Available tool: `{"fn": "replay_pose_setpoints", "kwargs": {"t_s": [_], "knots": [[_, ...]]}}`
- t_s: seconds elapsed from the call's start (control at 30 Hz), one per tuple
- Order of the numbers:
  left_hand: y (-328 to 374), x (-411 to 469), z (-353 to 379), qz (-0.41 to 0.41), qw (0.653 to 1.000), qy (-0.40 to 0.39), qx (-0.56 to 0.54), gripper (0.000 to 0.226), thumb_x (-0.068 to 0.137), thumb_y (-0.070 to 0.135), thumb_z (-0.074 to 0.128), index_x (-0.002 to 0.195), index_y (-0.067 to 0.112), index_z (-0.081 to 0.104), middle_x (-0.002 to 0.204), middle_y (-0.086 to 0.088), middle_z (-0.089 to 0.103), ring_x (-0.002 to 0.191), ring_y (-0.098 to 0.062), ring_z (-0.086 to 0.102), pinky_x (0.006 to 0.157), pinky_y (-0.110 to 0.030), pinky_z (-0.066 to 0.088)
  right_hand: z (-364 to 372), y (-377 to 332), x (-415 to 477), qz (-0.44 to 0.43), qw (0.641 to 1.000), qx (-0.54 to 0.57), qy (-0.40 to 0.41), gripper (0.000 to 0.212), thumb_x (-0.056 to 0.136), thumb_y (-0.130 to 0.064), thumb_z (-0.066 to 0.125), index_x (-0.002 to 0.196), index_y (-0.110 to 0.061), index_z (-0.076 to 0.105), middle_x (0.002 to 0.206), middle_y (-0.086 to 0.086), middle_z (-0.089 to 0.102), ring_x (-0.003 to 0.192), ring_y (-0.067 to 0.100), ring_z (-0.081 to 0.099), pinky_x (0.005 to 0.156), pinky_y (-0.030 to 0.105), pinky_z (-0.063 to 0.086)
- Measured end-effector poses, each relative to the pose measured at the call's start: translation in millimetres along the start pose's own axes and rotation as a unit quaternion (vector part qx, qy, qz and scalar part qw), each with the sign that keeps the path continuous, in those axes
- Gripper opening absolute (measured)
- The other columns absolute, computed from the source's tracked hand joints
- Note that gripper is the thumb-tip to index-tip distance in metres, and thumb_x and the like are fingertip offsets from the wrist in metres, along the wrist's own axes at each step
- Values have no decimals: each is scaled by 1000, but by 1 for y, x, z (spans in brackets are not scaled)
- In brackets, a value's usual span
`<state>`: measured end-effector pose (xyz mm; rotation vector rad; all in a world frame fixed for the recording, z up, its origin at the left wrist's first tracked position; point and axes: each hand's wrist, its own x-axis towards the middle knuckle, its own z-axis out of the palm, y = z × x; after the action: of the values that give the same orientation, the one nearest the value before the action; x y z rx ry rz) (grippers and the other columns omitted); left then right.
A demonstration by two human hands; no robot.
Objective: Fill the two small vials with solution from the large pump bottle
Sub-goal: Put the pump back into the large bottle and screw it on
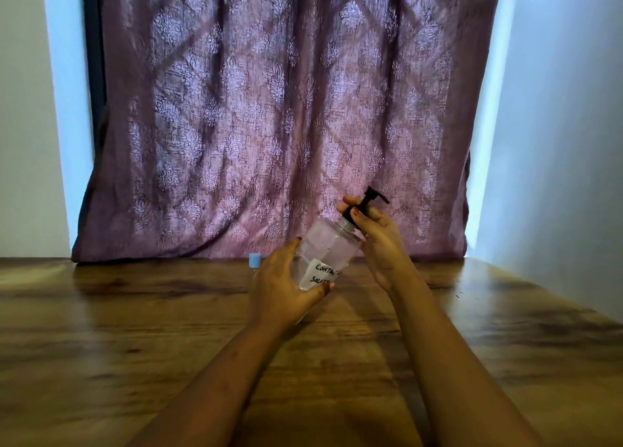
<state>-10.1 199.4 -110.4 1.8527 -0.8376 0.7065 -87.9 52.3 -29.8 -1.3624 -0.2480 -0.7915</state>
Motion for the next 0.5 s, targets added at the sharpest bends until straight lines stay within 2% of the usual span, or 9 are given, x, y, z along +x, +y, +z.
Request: {"fn": "replay_pose_setpoints", "kwargs": {"t_s": [0.1,0.17,0.2,0.27,0.37,0.43,0.5], "knots": [[2,-2,0,11,1000,-1,5,99,55,78,63,139,29,40,122,1,61,105,-19,59,85,-46,54,-1,2,0,-7,998,-43,42,13,82,-13,66,93,-18,63,89,-5,67,86,9,64,77,27,51],[4,-4,2,16,1000,-10,5,101,55,78,61,140,29,39,128,-1,59,110,-21,58,89,-47,53,0,3,-1,-1,997,-61,42,18,81,-18,66,96,-18,57,92,-5,63,86,8,60,72,22,50],[4,-4,2,15,1000,-11,2,100,55,78,62,140,28,39,128,-1,59,111,-21,58,88,-47,53,1,3,-2,6,998,-60,32,21,83,-19,64,102,-19,55,96,-7,62,88,4,59,72,20,50],[3,-2,3,5,1000,-2,-2,98,55,77,64,137,29,41,121,1,62,105,-20,60,84,-46,54,0,2,-2,26,999,-43,1,26,87,-20,58,113,-21,56,107,-9,63,94,0,60,84,25,50],[0,0,1,-12,1000,7,-12,97,54,75,66,136,27,43,117,3,63,100,-18,60,81,-44,55,-5,0,0,42,998,-30,-46,35,90,-6,52,122,-21,56,115,-6,64,107,6,60,93,34,45],[-2,0,1,-15,1000,7,-18,98,55,74,67,137,26,43,120,3,62,102,-17,60,82,-45,55,-8,0,0,37,998,-26,-53,37,88,1,51,120,-16,58,114,-3,66,106,10,61,88,31,50],[-2,0,1,-12,1000,4,-17,99,55,76,66,137,26,42,122,2,62,103,-18,60,82,-44,55,-9,1,0,20,999,-38,-32,32,85,2,57,111,-15,62,105,-2,69,99,10,64,80,24,53]]}}
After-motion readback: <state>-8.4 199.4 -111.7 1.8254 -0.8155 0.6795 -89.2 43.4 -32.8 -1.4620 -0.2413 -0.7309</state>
